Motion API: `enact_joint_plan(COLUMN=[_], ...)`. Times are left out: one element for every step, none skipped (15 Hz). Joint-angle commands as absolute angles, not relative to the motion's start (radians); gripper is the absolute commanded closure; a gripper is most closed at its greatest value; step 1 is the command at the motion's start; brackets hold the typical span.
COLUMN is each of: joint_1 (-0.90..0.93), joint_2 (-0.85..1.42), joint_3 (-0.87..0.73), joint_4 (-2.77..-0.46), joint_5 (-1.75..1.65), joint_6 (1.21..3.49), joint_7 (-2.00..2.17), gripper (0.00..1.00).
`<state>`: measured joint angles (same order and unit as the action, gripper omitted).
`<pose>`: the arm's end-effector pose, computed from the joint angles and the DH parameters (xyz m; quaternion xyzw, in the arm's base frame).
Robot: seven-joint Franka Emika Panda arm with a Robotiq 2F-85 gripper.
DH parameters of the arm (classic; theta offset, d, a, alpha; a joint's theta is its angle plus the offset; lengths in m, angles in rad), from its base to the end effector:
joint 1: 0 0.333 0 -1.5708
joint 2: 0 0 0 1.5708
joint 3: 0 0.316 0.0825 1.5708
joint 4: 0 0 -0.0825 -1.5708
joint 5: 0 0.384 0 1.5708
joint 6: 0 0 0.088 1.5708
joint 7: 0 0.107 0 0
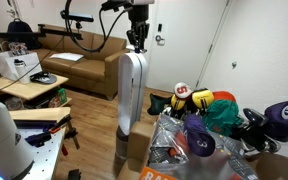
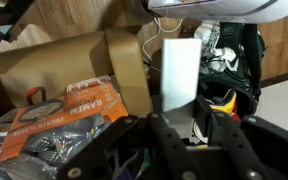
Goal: Remove the remote from the fan then place it on the left arm of the couch
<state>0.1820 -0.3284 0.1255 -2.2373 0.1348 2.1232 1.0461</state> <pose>0.4497 0.1539 0.5222 -0.9152 0.3867 -0.0575 0.0980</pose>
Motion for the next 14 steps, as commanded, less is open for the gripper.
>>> enact_joint_plan(joint_1=[0.146, 0.136, 0.143, 0.137, 0.113, 0.102, 0.085, 0.070, 0.053, 0.036, 0.025, 0.019, 0.011, 0.008], joint_2=[-0.311, -0.311, -0.312, -0.321, -0.325, -0.323, -0.311, -0.292, -0.273, -0.252, -0.235, -0.290, -0.273, -0.259], joint_3=[0.153, 0.146, 0.113, 0.085, 0.077, 0.052, 0.034, 0.015, 0.000, -0.012, -0.017, 0.011, 0.002, -0.003], joint_4=[-2.211, -2.209, -2.206, -2.208, -2.207, -2.203, -2.189, -2.176, -2.162, -2.151, -2.143, -2.189, -2.181, -2.174], joint_5=[0.144, 0.140, 0.189, 0.215, 0.206, 0.225, 0.230, 0.240, 0.248, 0.247, 0.255, 0.223, 0.228, 0.231], joint_6=[2.084, 2.077, 2.045, 2.012, 1.981, 1.955, 1.918, 1.895, 1.872, 1.862, 1.859, 1.893, 1.889, 1.889], joint_7=[1.031, 1.030, 0.945, 0.890, 0.891, 0.844, 0.815, 0.773, 0.745, 0.717, 0.706, 0.750, 0.735, 0.727], gripper=[0.90, 0.90, 0.90, 0.90, 0.90, 0.90, 0.90, 0.90, 0.90, 0.90, 0.90, 0.65, 0.65, 0.65])
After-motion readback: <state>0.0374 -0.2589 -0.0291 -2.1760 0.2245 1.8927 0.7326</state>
